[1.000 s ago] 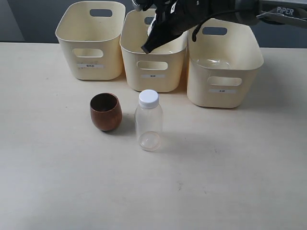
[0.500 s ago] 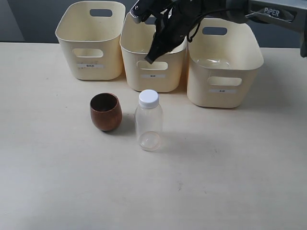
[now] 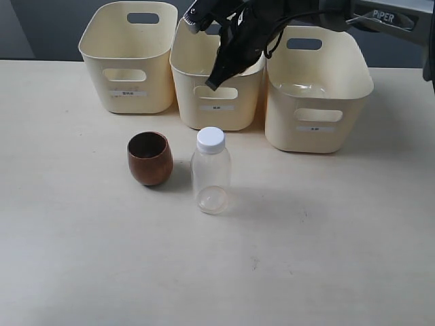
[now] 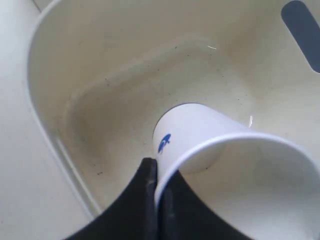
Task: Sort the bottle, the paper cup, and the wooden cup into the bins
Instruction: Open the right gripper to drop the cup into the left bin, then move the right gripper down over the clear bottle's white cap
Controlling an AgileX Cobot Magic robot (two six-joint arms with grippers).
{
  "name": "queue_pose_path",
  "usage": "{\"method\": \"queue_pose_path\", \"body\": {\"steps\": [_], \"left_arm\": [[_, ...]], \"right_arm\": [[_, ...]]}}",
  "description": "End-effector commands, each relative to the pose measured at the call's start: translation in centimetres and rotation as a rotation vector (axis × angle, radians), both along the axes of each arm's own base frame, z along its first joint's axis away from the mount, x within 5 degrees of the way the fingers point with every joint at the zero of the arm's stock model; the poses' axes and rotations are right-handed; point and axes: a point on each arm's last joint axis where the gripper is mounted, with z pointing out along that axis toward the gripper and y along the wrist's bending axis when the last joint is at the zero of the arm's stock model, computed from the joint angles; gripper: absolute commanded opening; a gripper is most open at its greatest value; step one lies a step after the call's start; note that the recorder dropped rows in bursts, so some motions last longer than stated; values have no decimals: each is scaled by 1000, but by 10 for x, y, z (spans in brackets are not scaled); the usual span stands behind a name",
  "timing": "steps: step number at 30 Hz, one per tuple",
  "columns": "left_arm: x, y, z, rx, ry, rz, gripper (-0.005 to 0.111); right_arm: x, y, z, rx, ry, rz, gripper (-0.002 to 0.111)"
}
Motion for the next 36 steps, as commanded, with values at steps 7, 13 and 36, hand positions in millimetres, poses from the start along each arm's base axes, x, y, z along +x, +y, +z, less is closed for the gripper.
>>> {"method": "queue_pose_path", "body": {"steps": [7, 13, 36], "left_arm": [[0, 0, 0, -2, -10, 1, 0], [0, 0, 0, -2, -10, 1, 0], [0, 0, 0, -2, -10, 1, 0]], "right_arm": [[2, -1, 4, 17, -16, -14, 30], [2, -1, 4, 35, -12, -24, 35], [-75, -25, 128, 124, 133, 16, 35]]}}
